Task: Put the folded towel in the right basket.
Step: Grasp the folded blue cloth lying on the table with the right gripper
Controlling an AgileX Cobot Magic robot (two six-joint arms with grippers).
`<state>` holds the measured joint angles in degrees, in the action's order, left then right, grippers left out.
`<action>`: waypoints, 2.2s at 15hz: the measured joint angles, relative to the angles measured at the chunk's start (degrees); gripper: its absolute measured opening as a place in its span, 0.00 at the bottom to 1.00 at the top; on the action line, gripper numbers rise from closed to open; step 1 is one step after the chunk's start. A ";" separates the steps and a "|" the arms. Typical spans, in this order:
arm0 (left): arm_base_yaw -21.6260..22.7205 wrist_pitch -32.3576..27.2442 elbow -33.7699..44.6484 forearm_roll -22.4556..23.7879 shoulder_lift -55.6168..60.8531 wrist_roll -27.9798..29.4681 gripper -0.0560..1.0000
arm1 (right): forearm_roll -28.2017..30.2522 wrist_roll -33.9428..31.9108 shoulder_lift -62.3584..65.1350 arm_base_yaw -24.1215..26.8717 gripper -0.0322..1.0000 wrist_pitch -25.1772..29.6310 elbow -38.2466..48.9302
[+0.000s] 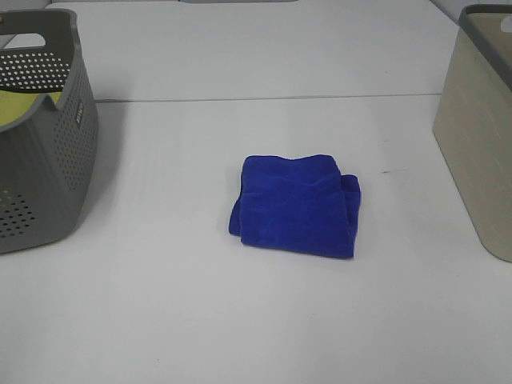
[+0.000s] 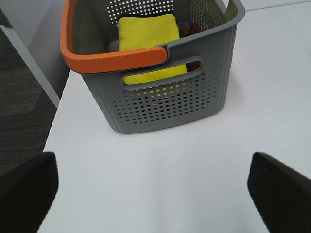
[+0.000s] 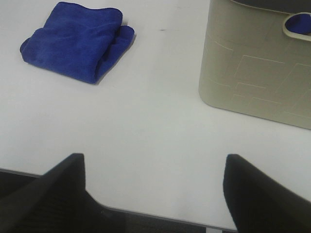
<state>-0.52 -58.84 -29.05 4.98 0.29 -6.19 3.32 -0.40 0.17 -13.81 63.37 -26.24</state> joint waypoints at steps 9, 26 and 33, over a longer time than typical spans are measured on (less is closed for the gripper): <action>0.00 0.00 0.00 0.00 0.00 0.00 0.99 | 0.00 0.00 0.00 0.00 0.77 0.00 0.00; 0.00 0.00 0.00 0.00 0.00 0.00 0.99 | 0.00 0.00 0.00 0.00 0.77 0.00 0.00; 0.00 0.00 0.00 0.00 0.00 0.00 0.99 | 0.00 0.00 0.00 0.00 0.77 0.00 0.00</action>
<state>-0.52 -58.84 -29.05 4.98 0.29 -6.19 3.32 -0.40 0.17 -13.81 63.37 -26.24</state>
